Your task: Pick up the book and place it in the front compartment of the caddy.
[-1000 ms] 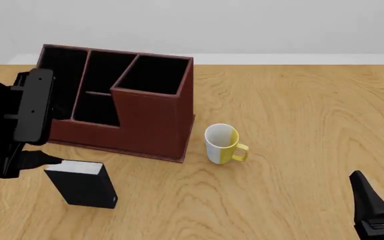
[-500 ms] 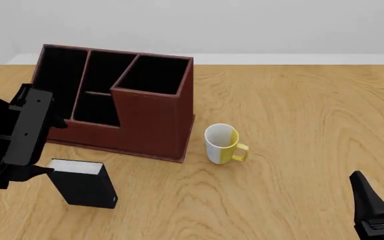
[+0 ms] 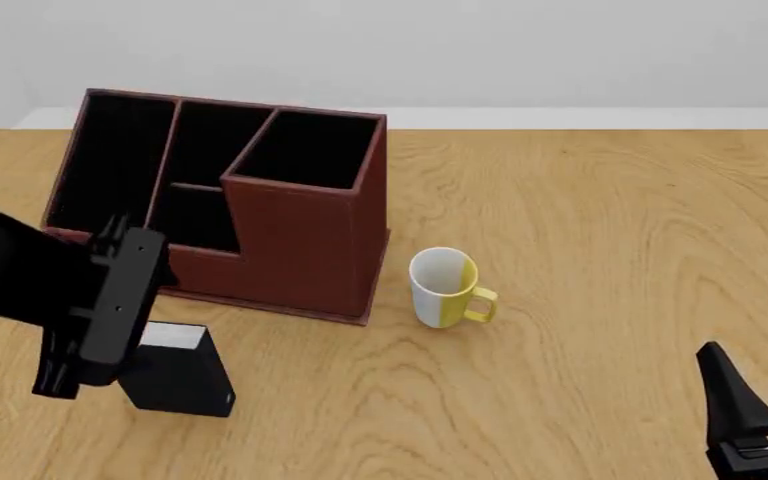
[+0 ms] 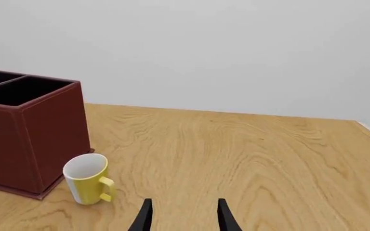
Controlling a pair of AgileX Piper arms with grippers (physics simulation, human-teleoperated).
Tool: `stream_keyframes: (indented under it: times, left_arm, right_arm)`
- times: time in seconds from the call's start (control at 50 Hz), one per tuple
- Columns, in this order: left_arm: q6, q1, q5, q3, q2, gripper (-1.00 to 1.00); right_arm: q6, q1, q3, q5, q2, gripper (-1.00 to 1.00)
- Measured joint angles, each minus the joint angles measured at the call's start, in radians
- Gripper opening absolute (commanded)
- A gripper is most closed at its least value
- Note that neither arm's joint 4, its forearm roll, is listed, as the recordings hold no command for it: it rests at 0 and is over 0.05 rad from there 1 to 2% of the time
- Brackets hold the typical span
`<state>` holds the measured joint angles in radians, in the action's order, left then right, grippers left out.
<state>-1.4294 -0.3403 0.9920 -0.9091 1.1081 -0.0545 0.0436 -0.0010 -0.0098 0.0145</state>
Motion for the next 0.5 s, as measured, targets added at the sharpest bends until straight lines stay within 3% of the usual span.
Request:
stream_keyframes:
  times: [0.5]
  left_arm:
    - [0.030,-0.018,-0.130,0.100,0.073,1.00]
  right_arm:
    - [-0.010,0.005,0.000,0.001,0.004,1.00]
